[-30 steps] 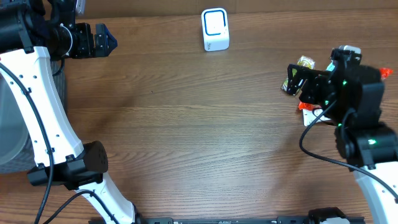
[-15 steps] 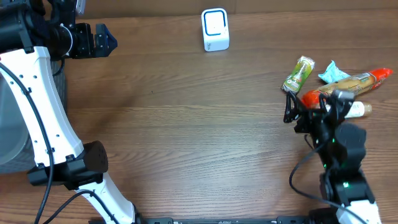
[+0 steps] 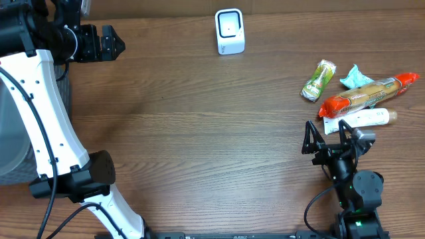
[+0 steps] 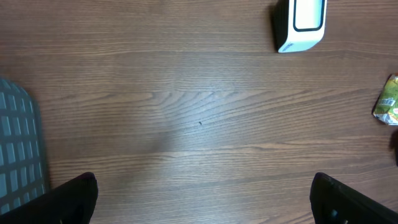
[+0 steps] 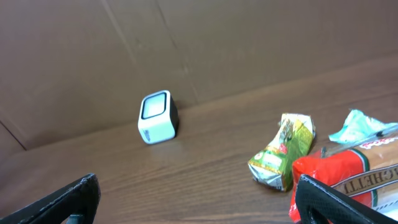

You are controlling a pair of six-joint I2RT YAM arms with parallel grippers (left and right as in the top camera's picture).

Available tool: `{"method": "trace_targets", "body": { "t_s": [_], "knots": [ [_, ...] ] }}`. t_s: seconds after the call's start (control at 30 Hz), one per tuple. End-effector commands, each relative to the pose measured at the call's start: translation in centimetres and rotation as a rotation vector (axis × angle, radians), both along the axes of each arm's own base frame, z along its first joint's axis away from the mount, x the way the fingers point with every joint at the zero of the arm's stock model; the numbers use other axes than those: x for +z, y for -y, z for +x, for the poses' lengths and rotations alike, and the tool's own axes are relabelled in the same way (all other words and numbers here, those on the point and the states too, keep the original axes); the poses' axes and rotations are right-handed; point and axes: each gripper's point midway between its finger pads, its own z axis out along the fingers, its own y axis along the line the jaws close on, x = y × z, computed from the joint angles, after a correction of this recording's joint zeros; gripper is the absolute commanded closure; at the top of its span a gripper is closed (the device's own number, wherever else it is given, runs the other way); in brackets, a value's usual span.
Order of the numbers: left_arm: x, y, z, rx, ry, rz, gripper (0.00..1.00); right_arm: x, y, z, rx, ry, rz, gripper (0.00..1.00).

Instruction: Scan the item barcode

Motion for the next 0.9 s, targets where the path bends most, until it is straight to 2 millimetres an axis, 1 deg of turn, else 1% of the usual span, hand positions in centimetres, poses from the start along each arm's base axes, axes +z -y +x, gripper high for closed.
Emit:
{"method": "trace_targets", "body": {
  "t_s": [0.0,0.17,0.3,0.47,0.7,0.77,0.87],
  "knots": [
    [-0.3,0.5,0.3,-0.017,-0.005,-0.012,0.0,0.5,0.6,-0.7,-0.027,0.055,-0.003,0.0],
    [-0.3,0.5,0.3,-0.017,-0.005,-0.012,0.0,0.0,0.7,-1.3,-0.03,0.044,-0.004,0.0],
    [-0.3,0.5,0.3,-0.017,-0.005,-0.012,0.0,-0.2,0.7,-1.5,-0.03,0.035,-0.005,0.0],
    [-0.3,0.5,0.3,-0.017,-0.005,-0.012,0.01,-1.0,0.7,-1.7,-0.03,0.002,-0.008,0.0],
    [-0.3,0.5,0.3,-0.017,-0.005,-0.012,0.01,-1.5,1.2,-3.0,-0.045,-0.007,-0.009,0.0],
    [-0.3,0.5,0.3,-0.017,-0.005,-0.012,0.0,-0.6,1.5,-3.1,-0.056,0.031,-0.006,0.0],
    [-0.3,0.5,0.3,-0.017,-0.005,-0.012,0.01,-0.7,1.8,-3.1,-0.066,0.028,-0.006,0.0]
  ]
}}
